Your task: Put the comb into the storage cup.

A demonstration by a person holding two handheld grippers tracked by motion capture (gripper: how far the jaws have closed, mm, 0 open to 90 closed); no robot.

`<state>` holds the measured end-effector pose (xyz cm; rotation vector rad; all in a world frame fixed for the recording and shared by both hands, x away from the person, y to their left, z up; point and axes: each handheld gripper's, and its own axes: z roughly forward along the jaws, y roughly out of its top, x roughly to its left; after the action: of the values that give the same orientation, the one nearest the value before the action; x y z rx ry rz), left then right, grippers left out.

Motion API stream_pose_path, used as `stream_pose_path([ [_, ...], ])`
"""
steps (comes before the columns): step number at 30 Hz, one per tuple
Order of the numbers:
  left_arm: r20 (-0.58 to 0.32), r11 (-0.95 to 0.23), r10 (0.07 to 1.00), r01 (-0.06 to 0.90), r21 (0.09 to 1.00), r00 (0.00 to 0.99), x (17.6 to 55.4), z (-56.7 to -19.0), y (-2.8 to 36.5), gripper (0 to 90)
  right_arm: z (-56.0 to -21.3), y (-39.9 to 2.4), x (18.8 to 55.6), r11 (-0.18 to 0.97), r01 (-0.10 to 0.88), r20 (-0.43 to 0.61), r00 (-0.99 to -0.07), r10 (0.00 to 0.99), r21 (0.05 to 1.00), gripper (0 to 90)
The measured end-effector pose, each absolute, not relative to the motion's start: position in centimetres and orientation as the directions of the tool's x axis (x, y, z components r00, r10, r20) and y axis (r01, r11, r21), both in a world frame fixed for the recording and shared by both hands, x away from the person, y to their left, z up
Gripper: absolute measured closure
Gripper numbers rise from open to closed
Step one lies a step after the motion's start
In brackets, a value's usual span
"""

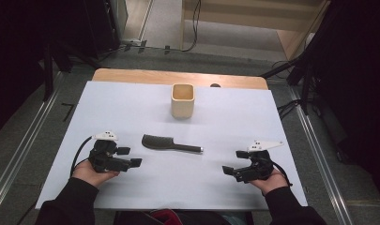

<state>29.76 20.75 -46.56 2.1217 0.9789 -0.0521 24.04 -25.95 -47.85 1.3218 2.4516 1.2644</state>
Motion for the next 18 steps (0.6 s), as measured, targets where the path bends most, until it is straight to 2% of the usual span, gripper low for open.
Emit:
stream_pose_path([
  [8, -0.332, -0.395, 0.639, 0.666, 0.632, 0.694, 30.7, -46.6, 20.3, 27.7, -47.9, -25.9, 24.1, 0.287, 0.655, 0.287, -0.625, 0.726, 0.699, 7.3],
  [18, -0.328, -0.407, 0.643, 0.672, 0.619, 0.692, 32.0, -47.0, 19.3, 28.9, -47.9, -26.0, 24.1, 0.287, 0.655, 0.285, -0.623, 0.728, 0.699, 7.2],
])
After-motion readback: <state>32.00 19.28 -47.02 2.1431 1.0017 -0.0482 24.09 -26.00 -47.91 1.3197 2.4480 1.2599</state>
